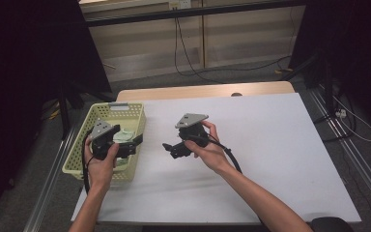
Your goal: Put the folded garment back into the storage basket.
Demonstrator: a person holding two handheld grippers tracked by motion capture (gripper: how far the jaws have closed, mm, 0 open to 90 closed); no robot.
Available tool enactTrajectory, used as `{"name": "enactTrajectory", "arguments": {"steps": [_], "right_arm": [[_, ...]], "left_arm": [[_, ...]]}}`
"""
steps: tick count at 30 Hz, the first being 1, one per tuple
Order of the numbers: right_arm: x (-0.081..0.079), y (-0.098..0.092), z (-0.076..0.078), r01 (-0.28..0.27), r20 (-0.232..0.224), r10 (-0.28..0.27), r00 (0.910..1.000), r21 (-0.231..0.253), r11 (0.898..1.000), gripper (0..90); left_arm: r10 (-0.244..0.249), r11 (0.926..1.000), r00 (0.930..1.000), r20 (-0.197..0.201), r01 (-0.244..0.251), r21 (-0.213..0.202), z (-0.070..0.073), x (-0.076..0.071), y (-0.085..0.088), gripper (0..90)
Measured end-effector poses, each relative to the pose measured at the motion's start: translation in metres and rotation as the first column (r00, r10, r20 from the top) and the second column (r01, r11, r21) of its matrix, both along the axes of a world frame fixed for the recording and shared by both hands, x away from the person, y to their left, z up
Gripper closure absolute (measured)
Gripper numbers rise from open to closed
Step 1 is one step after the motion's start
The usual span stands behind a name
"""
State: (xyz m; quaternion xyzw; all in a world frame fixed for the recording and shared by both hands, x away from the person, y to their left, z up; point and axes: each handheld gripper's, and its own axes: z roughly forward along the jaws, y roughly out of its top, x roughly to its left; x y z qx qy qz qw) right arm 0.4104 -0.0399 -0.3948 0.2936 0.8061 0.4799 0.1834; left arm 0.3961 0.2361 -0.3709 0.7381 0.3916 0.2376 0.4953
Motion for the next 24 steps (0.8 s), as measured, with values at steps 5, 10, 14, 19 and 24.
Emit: {"name": "enactTrajectory", "arguments": {"steps": [5, 10, 14, 19, 24], "right_arm": [[-0.006, -0.016, 0.001, 0.045, 0.012, -0.045, 0.9989, 0.005, 0.999, 5.3], [-0.012, -0.03, -0.003, 0.083, 0.004, -0.083, 0.9965, 0.013, 0.996, 5.3], [-0.019, -0.041, -0.006, 0.099, -0.002, -0.099, 0.995, 0.03, 0.995, 5.3], [-0.026, -0.055, -0.011, 0.118, -0.011, -0.118, 0.993, 0.03, 0.993, 5.3], [-0.034, -0.073, -0.012, 0.153, -0.002, -0.153, 0.9883, 0.039, 0.987, 5.3]], "left_arm": [[0.001, 0.9999, 1.0, 0.005, -0.001, 0.016, 0.0, -0.004, -0.002, 5.2], [-0.013, 0.9991, 0.9998, 0.015, 0.013, 0.039, -0.001, -0.012, -0.008, 5.0], [-0.027, 0.9992, 0.9995, 0.016, 0.026, 0.031, -0.004, -0.018, -0.012, 5.0], [-0.028, 0.9995, 0.9994, 0.019, 0.028, 0.016, -0.007, -0.025, -0.017, 5.0], [-0.054, 0.9984, 0.998, 0.032, 0.054, 0.015, -0.009, -0.029, -0.024, 5.1]]}}
